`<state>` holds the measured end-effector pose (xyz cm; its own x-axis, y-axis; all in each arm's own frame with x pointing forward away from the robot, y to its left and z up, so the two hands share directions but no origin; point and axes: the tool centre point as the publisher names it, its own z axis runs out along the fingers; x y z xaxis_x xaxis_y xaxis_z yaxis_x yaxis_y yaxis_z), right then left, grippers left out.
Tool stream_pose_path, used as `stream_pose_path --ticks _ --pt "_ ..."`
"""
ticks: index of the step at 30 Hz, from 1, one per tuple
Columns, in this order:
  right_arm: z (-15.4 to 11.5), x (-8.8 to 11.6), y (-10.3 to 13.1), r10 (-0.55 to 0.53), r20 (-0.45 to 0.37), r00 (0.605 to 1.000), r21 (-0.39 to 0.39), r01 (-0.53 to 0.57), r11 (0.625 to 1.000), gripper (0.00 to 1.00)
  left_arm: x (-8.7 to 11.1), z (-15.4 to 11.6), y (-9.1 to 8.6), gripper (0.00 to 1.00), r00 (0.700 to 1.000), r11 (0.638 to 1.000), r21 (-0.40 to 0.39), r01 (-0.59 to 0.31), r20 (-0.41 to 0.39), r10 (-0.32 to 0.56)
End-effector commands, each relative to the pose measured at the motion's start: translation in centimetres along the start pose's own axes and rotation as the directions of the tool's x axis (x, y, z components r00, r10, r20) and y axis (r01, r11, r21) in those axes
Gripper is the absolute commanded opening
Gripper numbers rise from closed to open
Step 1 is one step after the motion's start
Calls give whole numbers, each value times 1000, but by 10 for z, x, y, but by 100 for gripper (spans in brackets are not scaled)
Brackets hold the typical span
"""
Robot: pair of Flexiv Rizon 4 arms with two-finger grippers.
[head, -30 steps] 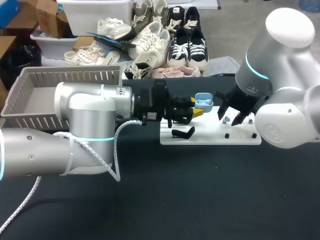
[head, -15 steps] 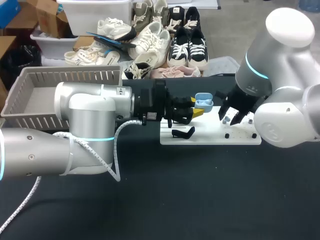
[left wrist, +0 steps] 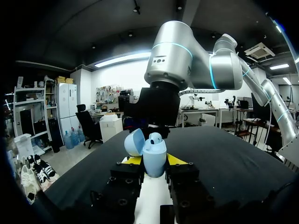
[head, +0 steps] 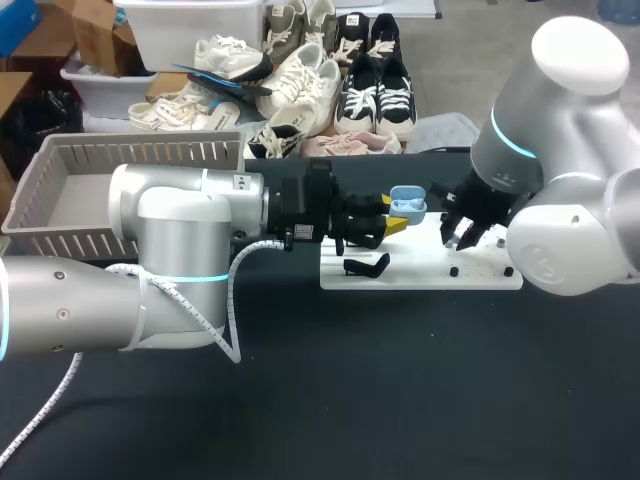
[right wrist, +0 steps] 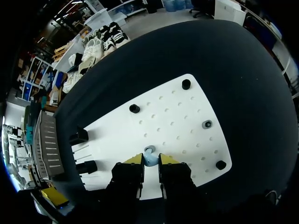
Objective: Pick up each earbud case from the left stands, insert the matching earbuds, close the lid, and place the case in the box.
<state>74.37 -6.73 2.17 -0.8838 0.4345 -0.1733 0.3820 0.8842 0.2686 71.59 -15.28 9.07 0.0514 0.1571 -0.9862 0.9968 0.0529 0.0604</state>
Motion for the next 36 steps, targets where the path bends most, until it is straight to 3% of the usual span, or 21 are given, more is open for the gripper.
stream_pose_path --ticks 1,10,23,36 --pt "1 0 1 2 0 1000 5 -2 1000 0 0 0 -1 0 1000 1000 -5 -1 1 1" --pt "-11 5 -3 10 8 1000 9 -10 1000 0 0 0 -1 0 1000 1000 -5 -1 1 1" --pt "-54 12 -21 0 58 998 27 -2 1000 0 0 0 -1 0 1000 1000 -5 -1 1 1" --pt "-96 32 -33 -170 8 985 112 168 979 0 0 0 -1 0 1000 1000 -5 -1 1 1"
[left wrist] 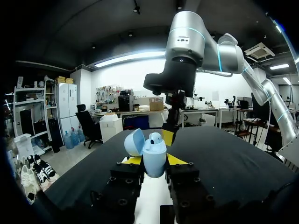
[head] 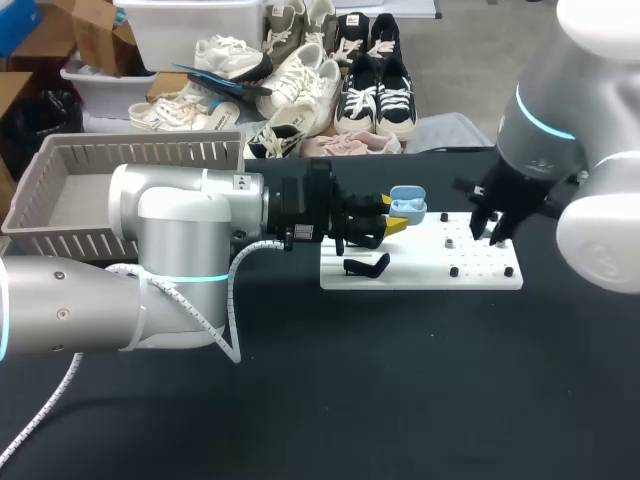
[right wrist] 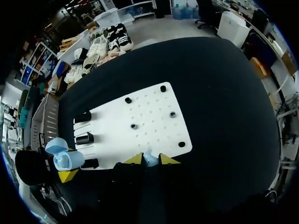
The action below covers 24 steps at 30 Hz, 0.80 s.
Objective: Pick up each earbud case from the left stands, insert the matching earbuds, close the lid, and place the case in the box.
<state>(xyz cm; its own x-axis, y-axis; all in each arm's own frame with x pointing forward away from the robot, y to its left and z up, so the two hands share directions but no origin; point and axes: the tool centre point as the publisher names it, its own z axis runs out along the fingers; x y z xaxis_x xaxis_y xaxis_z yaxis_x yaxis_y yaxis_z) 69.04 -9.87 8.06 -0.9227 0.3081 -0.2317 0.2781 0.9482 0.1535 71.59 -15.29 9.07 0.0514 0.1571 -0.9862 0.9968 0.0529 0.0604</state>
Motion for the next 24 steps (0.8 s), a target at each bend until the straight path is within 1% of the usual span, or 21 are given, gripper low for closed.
stream_pose_path --ticks 1,5,7,9,13,15,19,22,24 --pt "-23 10 -1 -55 -24 998 20 55 998 0 0 0 -1 0 1000 1000 -5 -1 1 1" --pt "-32 19 1 -133 -66 989 29 135 990 0 0 0 -1 0 1000 1000 -5 -1 1 1" --pt "-37 24 3 -178 -84 980 20 180 983 0 0 0 -1 0 1000 1000 -5 -1 1 1" --pt "-41 29 7 -226 -96 969 27 229 973 0 0 0 -1 0 1000 1000 -5 -1 1 1" --pt "-47 35 16 -325 -121 938 -3 327 945 0 0 0 -1 0 1000 1000 -5 -1 1 1" --pt "-50 37 21 -372 -132 919 -20 373 928 0 0 0 -1 0 1000 1000 -5 -1 1 1" --pt "-53 39 29 -441 -149 885 -28 442 896 0 0 0 -1 0 1000 1000 -5 -1 1 1" --pt "-57 38 33 -480 -142 866 -23 482 876 0 0 0 -1 0 1000 1000 -5 -1 1 1" --pt "-60 36 35 -499 -138 855 -37 499 866 0 0 0 -1 0 1000 1000 -5 -1 1 1"
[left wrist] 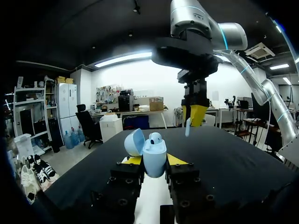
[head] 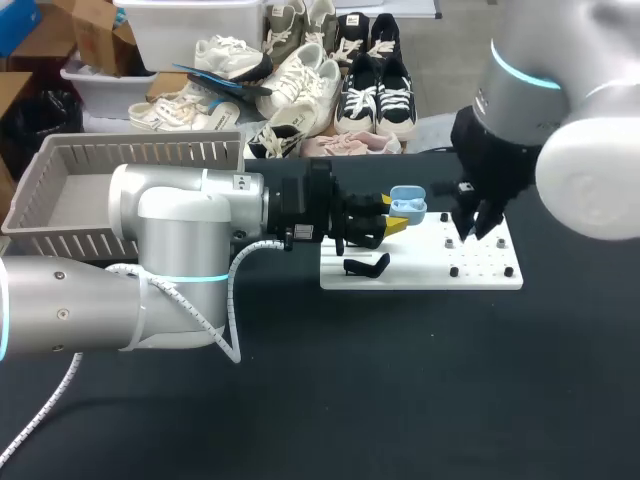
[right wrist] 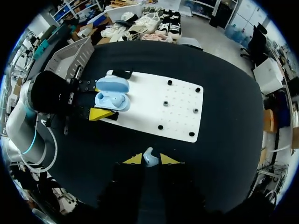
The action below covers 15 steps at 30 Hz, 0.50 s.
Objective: Pick up each earbud case from the left stands, insert the matching earbuds, close the lid, and place the case in the box.
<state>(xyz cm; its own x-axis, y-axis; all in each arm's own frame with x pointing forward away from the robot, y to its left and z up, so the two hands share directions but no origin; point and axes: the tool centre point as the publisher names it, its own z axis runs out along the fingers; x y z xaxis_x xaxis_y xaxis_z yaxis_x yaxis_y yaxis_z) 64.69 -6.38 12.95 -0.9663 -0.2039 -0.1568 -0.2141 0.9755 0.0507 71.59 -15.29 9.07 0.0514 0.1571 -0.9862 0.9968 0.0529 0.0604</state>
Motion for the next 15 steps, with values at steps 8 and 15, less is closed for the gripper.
stream_pose_path --ticks 8,15 --pt "-18 -25 3 -79 9 997 -42 79 996 0 0 0 -1 0 1000 1000 -5 -1 1 1" --pt "-29 -44 6 -146 45 988 -37 148 988 0 0 0 -1 0 1000 1000 -5 -1 1 1"
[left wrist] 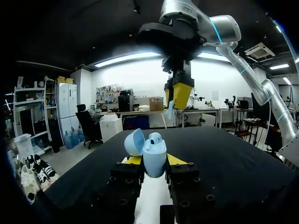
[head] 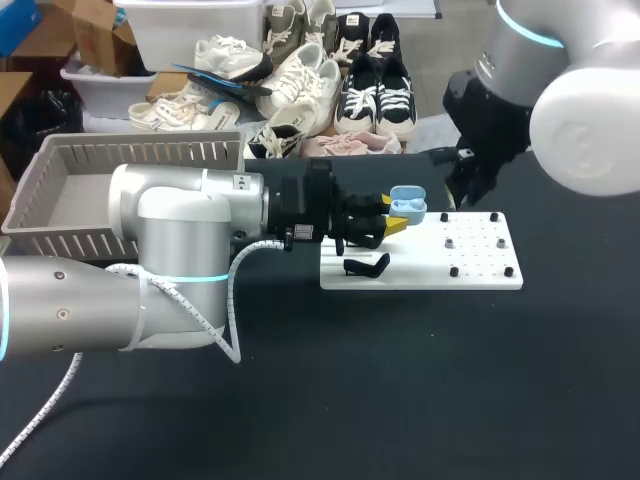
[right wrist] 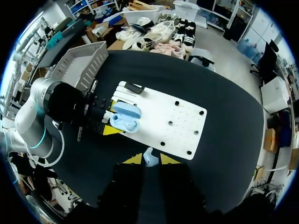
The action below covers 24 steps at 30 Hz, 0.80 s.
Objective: Pick up each earbud case from the left stands, insert the matching earbuds, close the lid, and place the case in the box.
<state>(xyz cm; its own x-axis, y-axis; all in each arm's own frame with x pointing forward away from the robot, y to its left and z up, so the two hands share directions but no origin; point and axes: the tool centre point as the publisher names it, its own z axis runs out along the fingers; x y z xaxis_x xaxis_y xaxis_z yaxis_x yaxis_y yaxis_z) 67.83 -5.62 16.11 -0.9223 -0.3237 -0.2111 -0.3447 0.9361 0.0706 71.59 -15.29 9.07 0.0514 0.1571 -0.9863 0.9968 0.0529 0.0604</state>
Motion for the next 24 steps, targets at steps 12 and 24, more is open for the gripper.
stream_pose_path --ticks 12,24 --pt "3 -28 17 -123 -5 992 -6 123 992 0 0 0 -1 0 1000 1000 -5 -1 1 1" --pt "7 -32 28 -168 0 986 -17 168 986 0 0 0 -1 0 1000 1000 -5 -1 1 1"
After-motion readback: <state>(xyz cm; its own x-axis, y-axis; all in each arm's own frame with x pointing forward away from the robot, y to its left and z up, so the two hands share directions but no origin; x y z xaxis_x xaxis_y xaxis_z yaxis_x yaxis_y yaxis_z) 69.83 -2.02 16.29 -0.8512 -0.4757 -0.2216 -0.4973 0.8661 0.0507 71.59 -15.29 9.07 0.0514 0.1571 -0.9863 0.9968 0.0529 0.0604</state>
